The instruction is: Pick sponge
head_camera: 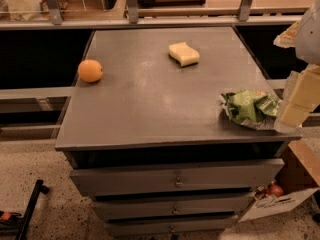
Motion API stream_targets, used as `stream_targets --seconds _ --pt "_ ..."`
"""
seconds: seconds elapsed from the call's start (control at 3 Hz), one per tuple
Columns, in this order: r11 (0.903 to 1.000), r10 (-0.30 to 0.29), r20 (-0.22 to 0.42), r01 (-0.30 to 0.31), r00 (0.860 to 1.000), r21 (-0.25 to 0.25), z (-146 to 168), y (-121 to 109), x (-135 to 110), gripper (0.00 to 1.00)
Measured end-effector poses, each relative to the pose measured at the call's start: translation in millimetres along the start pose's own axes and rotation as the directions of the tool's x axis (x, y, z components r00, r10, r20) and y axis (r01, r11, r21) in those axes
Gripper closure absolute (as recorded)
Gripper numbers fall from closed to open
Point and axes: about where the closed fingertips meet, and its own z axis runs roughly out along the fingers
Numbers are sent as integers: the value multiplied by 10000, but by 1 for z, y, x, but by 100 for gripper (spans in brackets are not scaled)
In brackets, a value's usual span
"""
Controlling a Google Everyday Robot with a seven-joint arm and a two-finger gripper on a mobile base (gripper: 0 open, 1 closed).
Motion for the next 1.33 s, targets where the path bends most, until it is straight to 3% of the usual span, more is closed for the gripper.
stream_targets --seconds 0.33,0.67,1.0,1.33 --pt "10000 0 1 0 10000 2 0 0 0 0" --pt "9999 18 128 -20 9999 133 5 -18 -6 0" --pt "9965 596 675 -633 9959 541 26 -67 -14 0" --pt "9780 1408 1178 -1565 9830 1377 59 -120 -22 0"
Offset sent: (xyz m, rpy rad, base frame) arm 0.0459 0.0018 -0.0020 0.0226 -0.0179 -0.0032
